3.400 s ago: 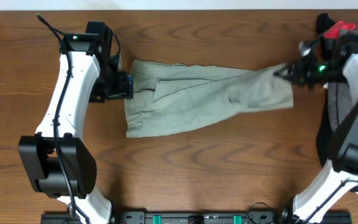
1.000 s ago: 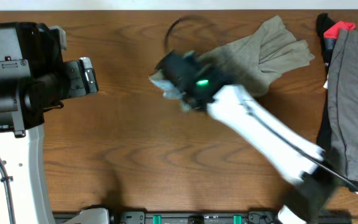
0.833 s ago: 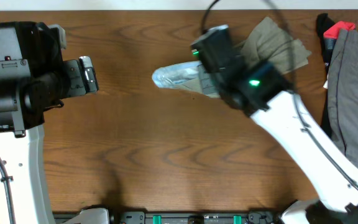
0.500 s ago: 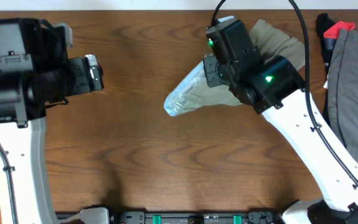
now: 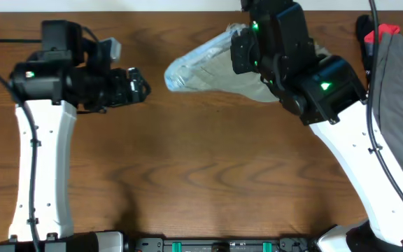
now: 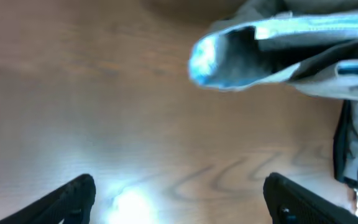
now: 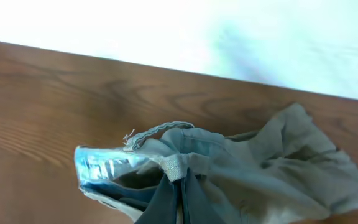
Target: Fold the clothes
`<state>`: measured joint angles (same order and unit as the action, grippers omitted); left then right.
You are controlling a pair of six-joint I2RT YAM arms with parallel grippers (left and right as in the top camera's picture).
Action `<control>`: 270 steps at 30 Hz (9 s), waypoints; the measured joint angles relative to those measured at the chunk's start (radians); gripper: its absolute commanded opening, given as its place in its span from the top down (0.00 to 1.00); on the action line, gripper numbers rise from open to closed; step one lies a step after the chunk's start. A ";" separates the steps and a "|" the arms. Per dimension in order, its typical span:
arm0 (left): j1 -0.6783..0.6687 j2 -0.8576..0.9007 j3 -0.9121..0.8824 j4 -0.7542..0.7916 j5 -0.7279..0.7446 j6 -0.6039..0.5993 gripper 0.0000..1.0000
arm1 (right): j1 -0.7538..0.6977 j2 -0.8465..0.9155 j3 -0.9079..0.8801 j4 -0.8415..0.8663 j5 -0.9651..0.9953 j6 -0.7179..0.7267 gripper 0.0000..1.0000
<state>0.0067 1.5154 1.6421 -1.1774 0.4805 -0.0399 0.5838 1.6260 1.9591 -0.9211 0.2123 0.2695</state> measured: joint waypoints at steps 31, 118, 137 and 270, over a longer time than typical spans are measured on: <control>-0.015 -0.018 -0.102 0.326 0.029 0.018 0.94 | -0.013 -0.066 0.107 -0.171 -0.048 -0.055 0.99; 0.063 -0.169 0.570 0.435 -0.115 -0.145 0.94 | -0.064 0.141 -0.154 -0.166 -0.492 -0.287 0.26; 0.063 -0.149 0.570 0.466 -0.616 -0.105 0.94 | 0.166 0.063 -0.159 -0.045 -0.686 -0.331 0.27; -0.466 0.151 0.636 1.436 -1.553 0.830 0.94 | 0.608 0.028 -0.160 0.148 -0.216 -0.180 0.27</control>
<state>-0.4591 1.6669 2.2784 0.2588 -1.0729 0.7906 1.1923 1.6539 1.7992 -0.7727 -0.0032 0.0895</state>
